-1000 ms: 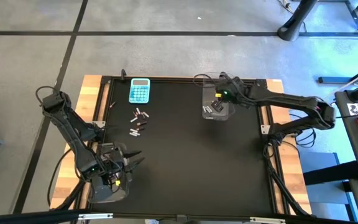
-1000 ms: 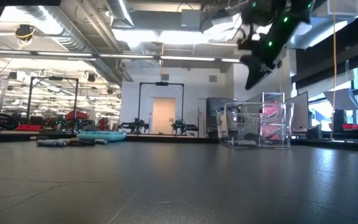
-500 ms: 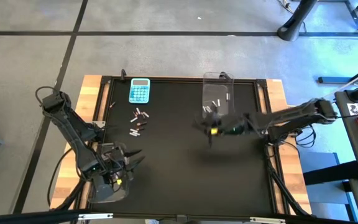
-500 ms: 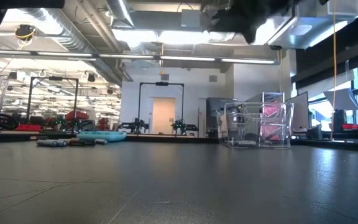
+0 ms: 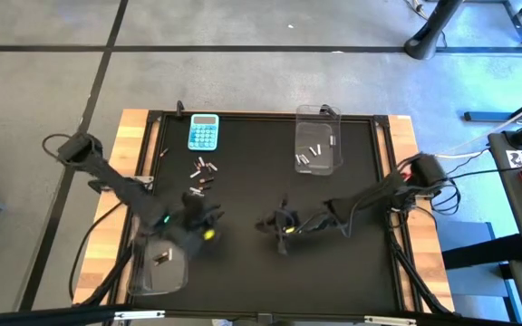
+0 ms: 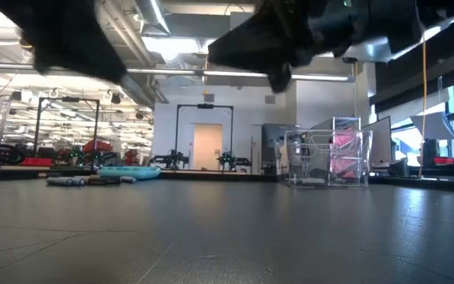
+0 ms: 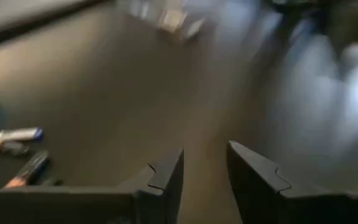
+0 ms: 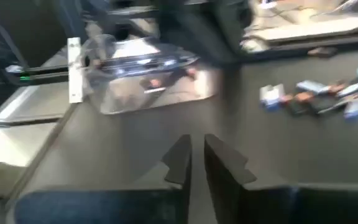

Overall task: Sort batteries
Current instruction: Put the black battery into the bottom transparent bin

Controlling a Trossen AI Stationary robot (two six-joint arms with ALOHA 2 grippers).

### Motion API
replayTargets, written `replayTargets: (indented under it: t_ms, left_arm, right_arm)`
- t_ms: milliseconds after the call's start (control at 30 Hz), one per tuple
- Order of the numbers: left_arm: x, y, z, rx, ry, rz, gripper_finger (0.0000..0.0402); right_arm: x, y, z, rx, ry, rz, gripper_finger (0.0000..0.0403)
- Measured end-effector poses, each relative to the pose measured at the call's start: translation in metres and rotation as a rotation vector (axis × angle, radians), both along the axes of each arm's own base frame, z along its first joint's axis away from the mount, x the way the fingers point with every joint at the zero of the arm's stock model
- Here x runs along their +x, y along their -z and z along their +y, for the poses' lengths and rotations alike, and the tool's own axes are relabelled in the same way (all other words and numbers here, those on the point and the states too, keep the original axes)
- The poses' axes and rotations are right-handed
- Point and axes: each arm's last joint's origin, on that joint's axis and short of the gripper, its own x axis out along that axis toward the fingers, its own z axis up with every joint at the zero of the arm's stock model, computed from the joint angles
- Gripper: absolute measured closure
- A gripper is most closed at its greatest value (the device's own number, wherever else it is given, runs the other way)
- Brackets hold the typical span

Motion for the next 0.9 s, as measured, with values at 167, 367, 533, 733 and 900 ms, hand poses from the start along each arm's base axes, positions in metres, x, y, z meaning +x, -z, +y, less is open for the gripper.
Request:
replayTargets:
  t_ms: [167,367,533,733,900]
  left_arm:
    - [0.017,0.003,0.063,-0.058,0.014,0.298,0.031]
    - [0.019,0.008,0.106,-0.238,0.177,0.515,0.0287]
    - [0.007,0.012,0.123,-0.312,0.124,0.648,0.0248]
    - [0.002,0.022,0.134,-0.286,0.121,0.683,0.0238]
    - [-0.001,0.032,0.141,-0.285,0.103,0.681,0.0238]
  right_arm:
    - [-0.003,0.023,0.025,0.053,-0.137,0.071,0.0313]
    - [-0.016,0.024,0.055,0.03,-0.189,0.067,0.0304]
    - [-0.021,0.024,0.062,-0.019,-0.125,0.05,0.0304]
    - [-0.022,0.024,0.063,-0.019,-0.106,0.044,0.0303]
    - [-0.022,0.024,0.063,-0.001,-0.1,0.047,0.0303]
